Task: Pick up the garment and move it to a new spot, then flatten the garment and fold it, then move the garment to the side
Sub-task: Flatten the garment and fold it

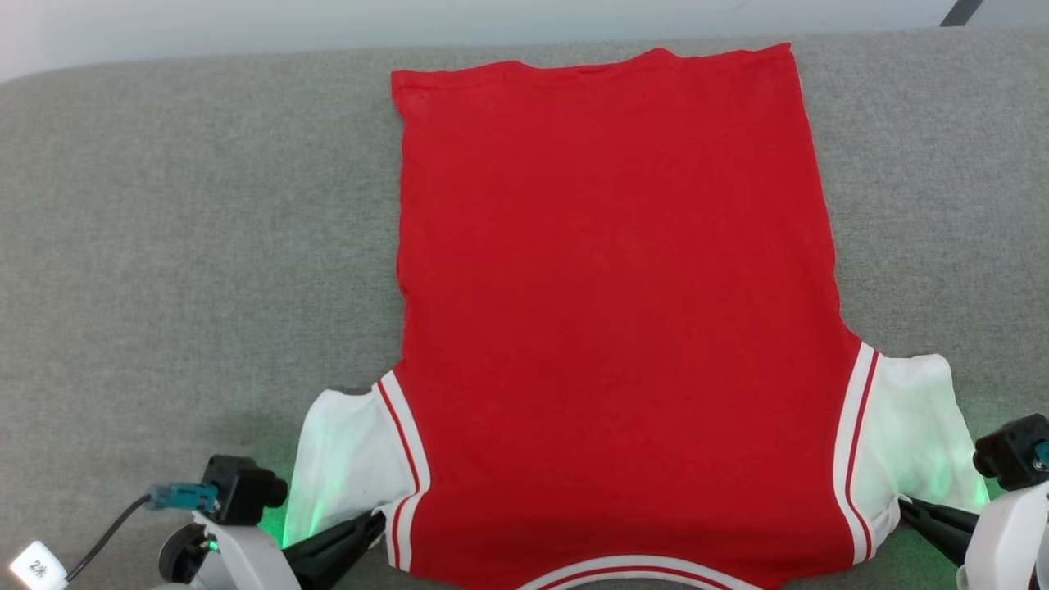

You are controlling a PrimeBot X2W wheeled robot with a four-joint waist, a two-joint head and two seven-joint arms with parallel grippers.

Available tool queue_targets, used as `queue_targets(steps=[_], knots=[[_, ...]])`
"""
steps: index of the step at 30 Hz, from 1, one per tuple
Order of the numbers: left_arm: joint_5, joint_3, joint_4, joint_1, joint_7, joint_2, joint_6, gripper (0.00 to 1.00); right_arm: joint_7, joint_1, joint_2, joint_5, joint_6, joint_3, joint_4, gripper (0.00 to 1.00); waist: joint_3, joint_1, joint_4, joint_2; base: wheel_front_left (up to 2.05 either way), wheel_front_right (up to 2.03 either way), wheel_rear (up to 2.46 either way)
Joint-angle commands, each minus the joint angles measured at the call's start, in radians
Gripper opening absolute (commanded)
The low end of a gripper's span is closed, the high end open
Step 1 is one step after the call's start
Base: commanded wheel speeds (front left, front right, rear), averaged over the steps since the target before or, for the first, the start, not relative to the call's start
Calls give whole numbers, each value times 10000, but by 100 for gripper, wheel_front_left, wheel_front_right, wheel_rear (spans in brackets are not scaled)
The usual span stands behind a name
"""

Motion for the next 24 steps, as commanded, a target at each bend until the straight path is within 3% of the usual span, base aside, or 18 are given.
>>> queue_targets(steps=[1, 2, 3, 9, 16, 20, 24], knots=[[-40, -82, 158, 23, 27, -184, 53, 0, 131, 200, 592, -103, 2, 282, 63, 47, 32, 0, -29, -1, 0, 0, 0], [-59, -83, 178, 28, -19, -195, 53, 0, 171, 219, 626, -213, 2, 217, 10, 60, 44, 0, -52, -1, 0, 0, 0], [-73, -87, 183, 46, -74, -210, 53, 0, 194, 236, 647, -334, 2, 126, -61, 100, 54, 0, -75, -1, 0, 0, 0], [-22, -94, 84, 207, -315, -236, 51, 0, 729, 824, 273, -259, -9, -1059, -870, 100, 64, 0, -123, -1, 0, 0, 0], [190, 65, -182, 150, -527, -393, 42, 0, 1835, 1330, -52, 517, -4, -3746, -2908, 100, 197, 0, 159, -1, 0, 0, 0], [329, 101, -289, -16, -577, -542, 39, 0, 2774, 241, 84, 297, -4, -4762, -3132, 100, 364, 0, 411, -1, 0, 0, 0], [512, 94, -356, -245, -605, -727, 39, 0, 3392, -1991, 1015, -680, -4, -4993, -2115, 100, 632, 0, 755, -1, 0, 0, 0]])
